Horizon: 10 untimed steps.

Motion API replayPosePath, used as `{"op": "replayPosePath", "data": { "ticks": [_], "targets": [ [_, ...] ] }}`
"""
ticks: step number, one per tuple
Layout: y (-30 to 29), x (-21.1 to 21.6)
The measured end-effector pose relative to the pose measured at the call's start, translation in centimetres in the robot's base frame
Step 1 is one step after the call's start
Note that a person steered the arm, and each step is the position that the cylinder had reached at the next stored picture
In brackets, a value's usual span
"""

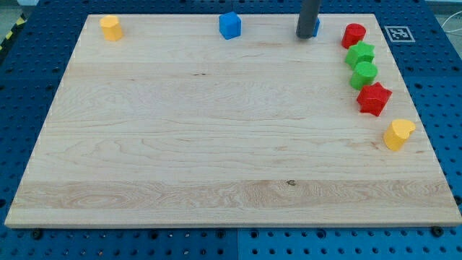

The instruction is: Slide the blue triangle closer to the red circle

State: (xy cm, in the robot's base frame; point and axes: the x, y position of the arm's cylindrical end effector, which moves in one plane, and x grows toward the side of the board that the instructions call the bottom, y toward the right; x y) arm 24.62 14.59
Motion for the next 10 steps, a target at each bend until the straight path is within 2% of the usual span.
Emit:
{"op": "replayPosePath", "data": {
  "ticks": [1,2,3,4,6,7,9,10],
  "targets": [
    [-0.9,-0.7],
    [-4.3,-0.8],
    [-6.8,-2.7],
    [-6.3,-5.4],
    [0.0,-5.4],
    [1.2,-5.3],
    [-3.8,-5.0],
    [-2.9,-5.0]
  ]
}}
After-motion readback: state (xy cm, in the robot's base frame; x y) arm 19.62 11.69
